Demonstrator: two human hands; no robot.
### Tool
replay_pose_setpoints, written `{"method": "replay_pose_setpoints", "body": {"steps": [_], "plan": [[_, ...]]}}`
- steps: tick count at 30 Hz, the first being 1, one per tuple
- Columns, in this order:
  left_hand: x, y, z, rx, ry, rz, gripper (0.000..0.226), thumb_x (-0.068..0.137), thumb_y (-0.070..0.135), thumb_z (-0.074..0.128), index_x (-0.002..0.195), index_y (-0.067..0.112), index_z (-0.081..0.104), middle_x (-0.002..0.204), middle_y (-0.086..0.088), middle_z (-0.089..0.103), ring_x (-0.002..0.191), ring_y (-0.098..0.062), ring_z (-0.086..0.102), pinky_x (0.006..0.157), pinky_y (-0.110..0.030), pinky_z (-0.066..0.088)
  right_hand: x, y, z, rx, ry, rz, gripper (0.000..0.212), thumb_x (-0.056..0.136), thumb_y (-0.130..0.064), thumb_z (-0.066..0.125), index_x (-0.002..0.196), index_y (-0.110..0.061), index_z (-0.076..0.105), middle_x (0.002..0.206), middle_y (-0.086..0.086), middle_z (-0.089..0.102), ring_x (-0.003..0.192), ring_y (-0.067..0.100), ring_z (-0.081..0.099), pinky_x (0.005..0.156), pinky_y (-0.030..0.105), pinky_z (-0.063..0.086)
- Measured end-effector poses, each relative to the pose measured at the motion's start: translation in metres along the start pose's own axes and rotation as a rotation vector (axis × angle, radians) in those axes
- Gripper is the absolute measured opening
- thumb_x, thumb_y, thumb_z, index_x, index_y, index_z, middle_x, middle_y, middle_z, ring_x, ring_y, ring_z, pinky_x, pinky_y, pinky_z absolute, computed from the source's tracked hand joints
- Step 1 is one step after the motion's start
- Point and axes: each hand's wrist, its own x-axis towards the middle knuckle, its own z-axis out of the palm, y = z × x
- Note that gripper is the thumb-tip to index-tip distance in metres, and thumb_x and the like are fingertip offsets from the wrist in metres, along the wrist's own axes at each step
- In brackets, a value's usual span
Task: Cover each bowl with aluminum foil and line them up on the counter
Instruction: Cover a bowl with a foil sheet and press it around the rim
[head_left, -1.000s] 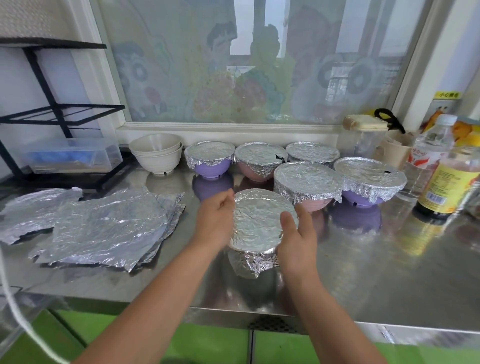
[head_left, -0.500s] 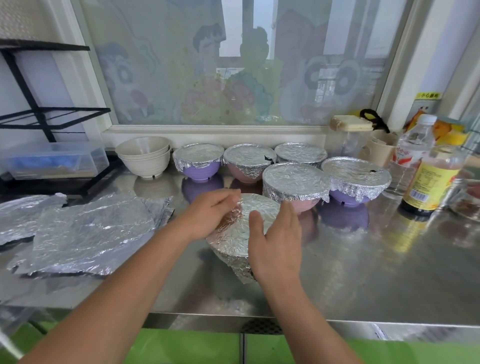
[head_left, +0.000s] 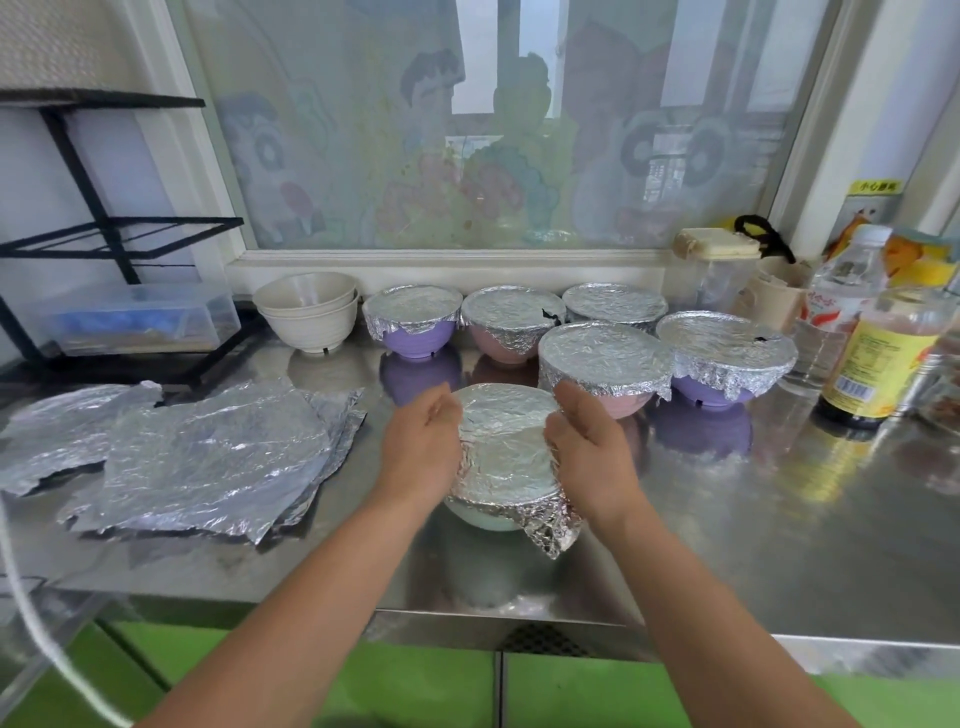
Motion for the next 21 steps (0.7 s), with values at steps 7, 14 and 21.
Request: {"method": "replay_pose_setpoints", "body": {"steps": [7,14,21], "plan": [[0.029,0.015,-0.016,-0.017,-0.255,-0.016,0.039,0.097,0.043,0.052,0.129,0.023,0.060,0.127,0.013,0.060,0.119,-0.003,0.053,0.109,-0.029,0.035,-0.025,-0.014,0.007,-0.344,0.170,-0.201,0.062,0.098,-0.038,0.050,0.150,-0.010,0.031,0.152,0.007,0.039,0.140,0.024,0.033,0.114,0.035,0.026],[0.024,0.007,-0.003,-0.364,-0.185,-0.261,0.016,0.092,0.026,0.063,0.089,0.017,0.076,0.096,-0.009,0.075,0.089,-0.020,0.068,0.095,-0.041,0.050,-0.018,0.002,0.023,0.005,0.259,-0.074,0.049,0.098,-0.019,0.049,0.146,-0.014,0.042,0.145,0.002,0.048,0.134,0.017,0.043,0.110,0.028,0.032],[0.006,0.000,-0.001,-0.868,0.030,-0.403,0.052,0.085,0.046,0.062,0.118,0.006,0.062,0.117,-0.006,0.066,0.110,-0.020,0.063,0.100,-0.041,0.045,-0.011,0.009,0.026,0.469,0.235,0.019,0.039,0.092,-0.005,0.056,0.130,-0.015,0.056,0.126,0.001,0.062,0.107,0.012,0.059,0.078,0.012,0.046]]}}
